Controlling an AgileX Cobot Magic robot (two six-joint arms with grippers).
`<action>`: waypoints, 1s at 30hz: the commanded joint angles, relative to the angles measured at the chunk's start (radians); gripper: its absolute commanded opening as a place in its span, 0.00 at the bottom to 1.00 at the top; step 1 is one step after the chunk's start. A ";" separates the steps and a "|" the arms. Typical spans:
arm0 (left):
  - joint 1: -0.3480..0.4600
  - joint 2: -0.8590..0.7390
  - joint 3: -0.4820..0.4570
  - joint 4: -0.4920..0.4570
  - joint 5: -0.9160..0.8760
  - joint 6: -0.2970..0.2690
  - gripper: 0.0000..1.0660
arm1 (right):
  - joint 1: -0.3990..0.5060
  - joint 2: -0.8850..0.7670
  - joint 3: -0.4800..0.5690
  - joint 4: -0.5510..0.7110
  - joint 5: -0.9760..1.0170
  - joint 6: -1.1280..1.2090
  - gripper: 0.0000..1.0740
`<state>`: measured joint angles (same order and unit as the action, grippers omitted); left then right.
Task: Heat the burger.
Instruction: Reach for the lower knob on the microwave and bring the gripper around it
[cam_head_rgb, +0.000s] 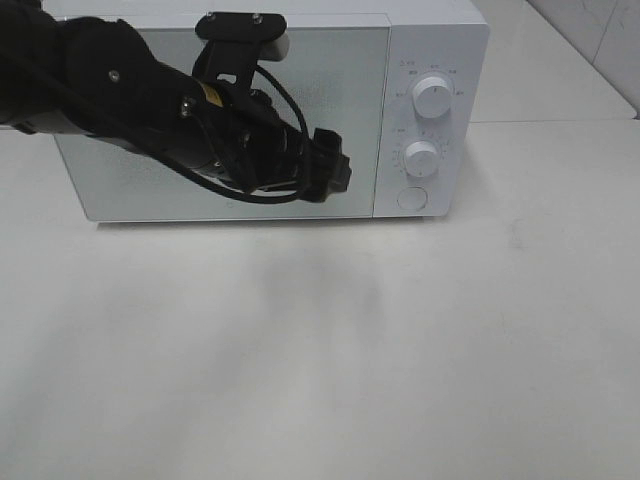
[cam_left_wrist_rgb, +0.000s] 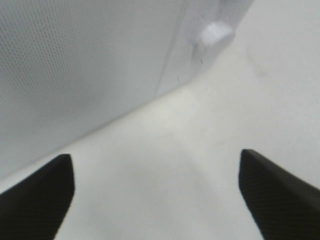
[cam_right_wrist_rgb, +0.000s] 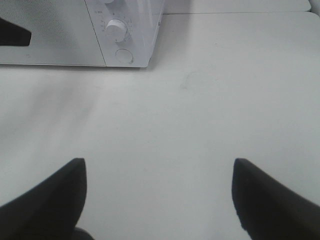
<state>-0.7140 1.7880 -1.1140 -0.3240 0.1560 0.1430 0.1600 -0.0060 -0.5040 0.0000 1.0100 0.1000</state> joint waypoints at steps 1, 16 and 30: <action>-0.009 -0.048 0.002 -0.004 0.183 0.001 0.94 | -0.006 -0.025 0.006 0.000 -0.015 -0.009 0.71; 0.036 -0.213 0.002 0.127 0.661 -0.051 0.94 | -0.006 -0.025 0.006 0.000 -0.015 -0.009 0.71; 0.453 -0.337 0.002 0.130 0.922 -0.075 0.94 | -0.006 -0.025 0.006 0.000 -0.015 -0.009 0.71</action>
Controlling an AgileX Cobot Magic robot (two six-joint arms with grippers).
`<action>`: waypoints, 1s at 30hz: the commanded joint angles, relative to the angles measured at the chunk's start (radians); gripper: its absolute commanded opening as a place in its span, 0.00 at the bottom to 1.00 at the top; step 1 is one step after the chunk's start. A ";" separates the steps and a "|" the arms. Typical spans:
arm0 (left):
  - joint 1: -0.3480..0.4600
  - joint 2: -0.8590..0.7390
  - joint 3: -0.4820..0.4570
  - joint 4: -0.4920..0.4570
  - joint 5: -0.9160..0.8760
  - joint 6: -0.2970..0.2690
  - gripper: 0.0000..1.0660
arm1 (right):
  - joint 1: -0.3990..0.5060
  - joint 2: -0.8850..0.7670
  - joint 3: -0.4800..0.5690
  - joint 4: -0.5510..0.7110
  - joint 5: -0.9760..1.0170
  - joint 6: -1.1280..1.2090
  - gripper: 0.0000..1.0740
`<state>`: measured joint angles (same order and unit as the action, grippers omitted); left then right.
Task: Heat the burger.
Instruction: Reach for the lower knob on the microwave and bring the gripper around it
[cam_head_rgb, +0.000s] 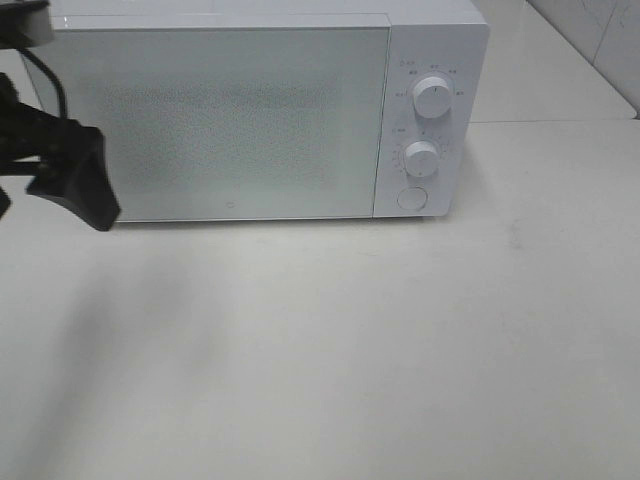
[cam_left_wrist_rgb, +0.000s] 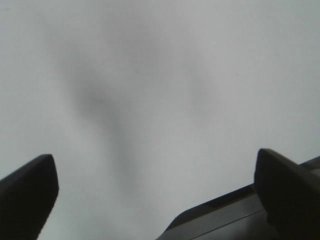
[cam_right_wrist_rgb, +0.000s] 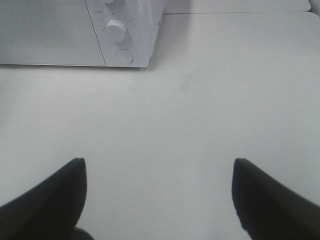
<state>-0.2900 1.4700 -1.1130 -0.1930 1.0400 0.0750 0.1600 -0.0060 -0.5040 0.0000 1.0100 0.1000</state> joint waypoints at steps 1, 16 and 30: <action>0.088 -0.050 0.003 0.008 0.067 -0.007 0.94 | -0.006 -0.025 0.006 0.000 -0.015 -0.009 0.71; 0.323 -0.379 0.197 0.033 0.106 -0.029 0.94 | -0.006 -0.025 0.006 0.000 -0.015 -0.010 0.71; 0.323 -0.760 0.452 0.062 0.093 -0.020 0.94 | -0.006 -0.025 0.006 0.000 -0.015 -0.010 0.71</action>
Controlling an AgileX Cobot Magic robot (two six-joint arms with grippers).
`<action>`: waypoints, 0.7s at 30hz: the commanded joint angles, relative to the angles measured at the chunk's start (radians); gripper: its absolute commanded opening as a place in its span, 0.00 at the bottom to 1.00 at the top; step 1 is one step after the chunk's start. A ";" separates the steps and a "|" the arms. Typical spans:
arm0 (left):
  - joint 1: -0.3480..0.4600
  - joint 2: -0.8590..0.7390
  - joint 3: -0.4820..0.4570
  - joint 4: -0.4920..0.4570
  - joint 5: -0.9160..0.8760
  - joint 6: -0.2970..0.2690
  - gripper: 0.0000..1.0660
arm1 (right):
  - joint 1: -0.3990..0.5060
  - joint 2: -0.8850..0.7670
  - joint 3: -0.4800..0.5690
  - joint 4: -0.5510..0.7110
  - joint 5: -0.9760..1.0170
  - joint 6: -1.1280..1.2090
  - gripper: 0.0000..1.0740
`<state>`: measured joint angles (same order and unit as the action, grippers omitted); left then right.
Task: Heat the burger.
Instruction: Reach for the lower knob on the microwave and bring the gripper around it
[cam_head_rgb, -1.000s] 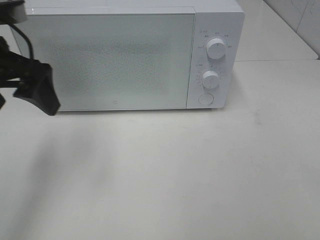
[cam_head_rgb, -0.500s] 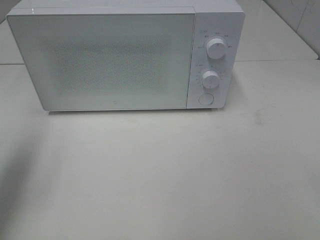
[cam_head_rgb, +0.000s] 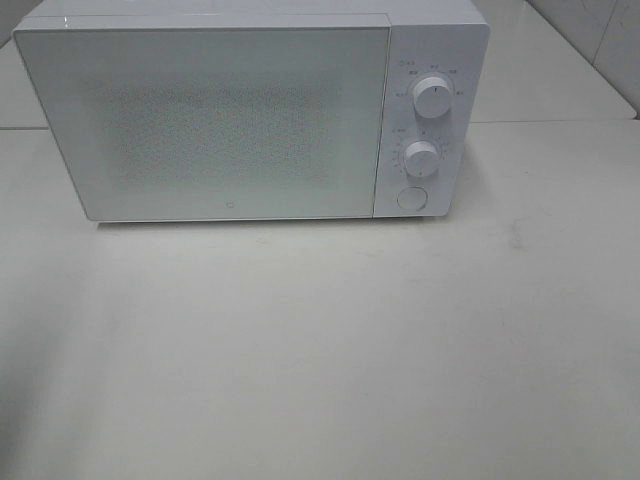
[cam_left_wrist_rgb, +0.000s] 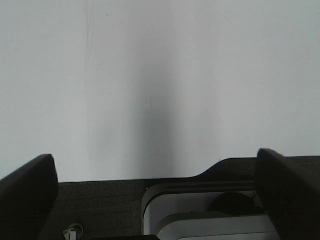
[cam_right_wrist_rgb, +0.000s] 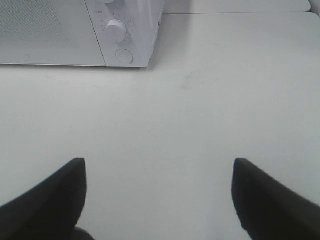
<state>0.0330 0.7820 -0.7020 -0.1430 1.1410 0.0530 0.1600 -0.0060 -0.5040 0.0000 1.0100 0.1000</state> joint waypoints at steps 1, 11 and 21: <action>0.000 -0.101 0.057 0.021 -0.010 0.002 0.94 | -0.006 -0.025 0.006 0.000 -0.015 -0.010 0.71; 0.000 -0.352 0.170 0.044 -0.047 0.000 0.94 | -0.006 -0.025 0.006 0.000 -0.015 -0.010 0.71; 0.000 -0.598 0.185 0.043 -0.071 0.000 0.93 | -0.006 -0.025 0.006 0.000 -0.015 -0.010 0.71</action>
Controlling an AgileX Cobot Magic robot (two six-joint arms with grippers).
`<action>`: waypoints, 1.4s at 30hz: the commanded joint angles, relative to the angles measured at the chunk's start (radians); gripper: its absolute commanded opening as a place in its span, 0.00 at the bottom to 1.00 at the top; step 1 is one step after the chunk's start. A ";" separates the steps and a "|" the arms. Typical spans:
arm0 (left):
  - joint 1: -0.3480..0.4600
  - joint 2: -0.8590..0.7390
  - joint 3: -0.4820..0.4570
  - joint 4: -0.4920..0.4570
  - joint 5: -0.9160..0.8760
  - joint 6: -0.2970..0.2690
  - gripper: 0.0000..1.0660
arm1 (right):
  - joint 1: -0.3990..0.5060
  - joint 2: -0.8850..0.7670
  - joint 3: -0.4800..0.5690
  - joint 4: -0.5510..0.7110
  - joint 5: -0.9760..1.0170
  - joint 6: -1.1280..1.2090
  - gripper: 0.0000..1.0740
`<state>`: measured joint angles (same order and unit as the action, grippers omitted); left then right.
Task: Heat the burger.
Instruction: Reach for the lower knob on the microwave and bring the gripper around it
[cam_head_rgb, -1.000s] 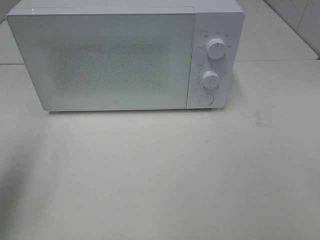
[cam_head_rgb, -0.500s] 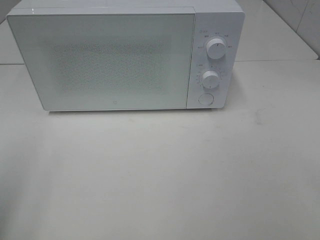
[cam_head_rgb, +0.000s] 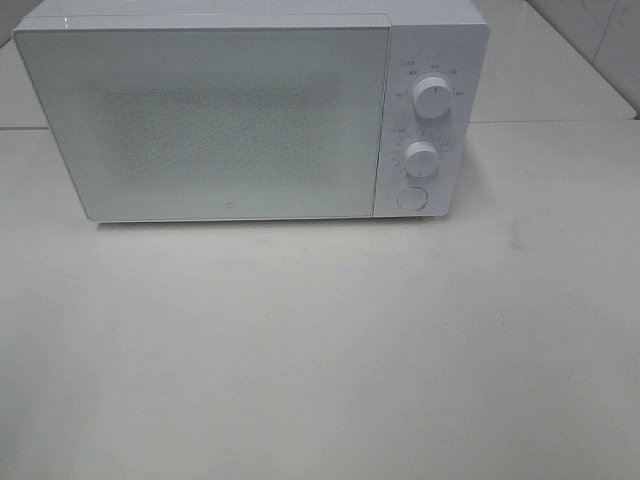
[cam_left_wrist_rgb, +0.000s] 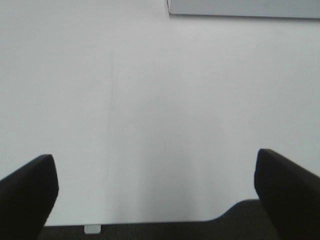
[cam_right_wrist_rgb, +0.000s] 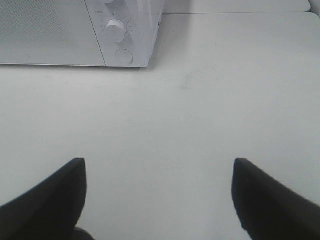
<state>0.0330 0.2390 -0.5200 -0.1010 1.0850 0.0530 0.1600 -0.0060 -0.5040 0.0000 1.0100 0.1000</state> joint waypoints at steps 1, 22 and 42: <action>0.000 -0.100 0.003 0.001 -0.015 0.000 0.93 | -0.006 -0.025 0.006 0.000 -0.015 -0.010 0.71; 0.000 -0.268 0.003 -0.003 -0.015 -0.001 0.93 | -0.006 -0.025 0.006 0.000 -0.015 -0.010 0.71; 0.000 -0.267 0.003 -0.002 -0.015 0.000 0.93 | -0.005 -0.025 0.006 0.000 -0.015 -0.004 0.70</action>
<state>0.0330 -0.0050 -0.5200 -0.0990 1.0820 0.0530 0.1600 -0.0060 -0.5040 0.0000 1.0100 0.1000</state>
